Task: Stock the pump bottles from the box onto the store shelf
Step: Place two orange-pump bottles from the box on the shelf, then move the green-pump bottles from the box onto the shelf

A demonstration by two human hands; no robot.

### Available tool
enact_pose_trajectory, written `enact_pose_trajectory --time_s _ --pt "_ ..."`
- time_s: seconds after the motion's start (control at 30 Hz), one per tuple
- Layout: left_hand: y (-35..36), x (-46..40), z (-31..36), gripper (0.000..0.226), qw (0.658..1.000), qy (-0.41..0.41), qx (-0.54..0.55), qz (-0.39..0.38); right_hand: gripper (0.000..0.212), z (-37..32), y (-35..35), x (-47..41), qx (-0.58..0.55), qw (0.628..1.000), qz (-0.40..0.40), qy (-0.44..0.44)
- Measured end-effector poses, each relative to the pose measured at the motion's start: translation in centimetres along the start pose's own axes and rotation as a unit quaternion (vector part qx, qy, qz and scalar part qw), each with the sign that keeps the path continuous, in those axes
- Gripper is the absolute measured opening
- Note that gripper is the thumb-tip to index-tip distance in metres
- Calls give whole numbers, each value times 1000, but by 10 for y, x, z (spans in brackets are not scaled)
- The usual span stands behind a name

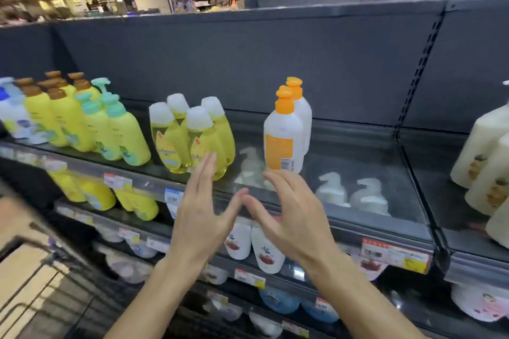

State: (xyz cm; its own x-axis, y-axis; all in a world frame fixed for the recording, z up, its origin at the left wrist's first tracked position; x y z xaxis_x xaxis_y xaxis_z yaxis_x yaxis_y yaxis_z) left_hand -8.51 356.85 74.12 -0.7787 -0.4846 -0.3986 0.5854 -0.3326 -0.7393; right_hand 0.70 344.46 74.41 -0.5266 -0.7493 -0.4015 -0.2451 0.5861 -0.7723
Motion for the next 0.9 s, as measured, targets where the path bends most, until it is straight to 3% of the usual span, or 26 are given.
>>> enact_pose_trajectory --time_s 0.17,0.43,0.73,0.9 --pt "-40 106 -105 74 986 -148 -78 11 70 -81 122 6 -125 980 -138 -72" --pt "-47 307 -280 76 895 -417 -149 -58 67 -124 364 108 -77 894 -442 -23" --pt "72 417 -442 70 847 -488 -85 -194 63 -97 579 231 4 812 -575 98" --pt "150 469 -505 47 794 -488 -92 -349 58 -50 651 300 -52 761 -570 306"
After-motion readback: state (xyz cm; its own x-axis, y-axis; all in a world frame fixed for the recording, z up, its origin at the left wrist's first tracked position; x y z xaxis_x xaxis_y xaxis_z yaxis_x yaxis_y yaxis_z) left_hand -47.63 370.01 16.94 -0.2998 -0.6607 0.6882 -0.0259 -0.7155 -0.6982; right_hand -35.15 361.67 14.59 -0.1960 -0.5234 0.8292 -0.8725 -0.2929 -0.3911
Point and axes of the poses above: each hand's wrist, its own x-axis away from the middle knuckle, its own y-axis out of the palm, z = x × y, the point moved 9 cm from there along -x, towards the middle knuckle, and after that the axes turned 11 degrees about -z, right-handed, at the moved point
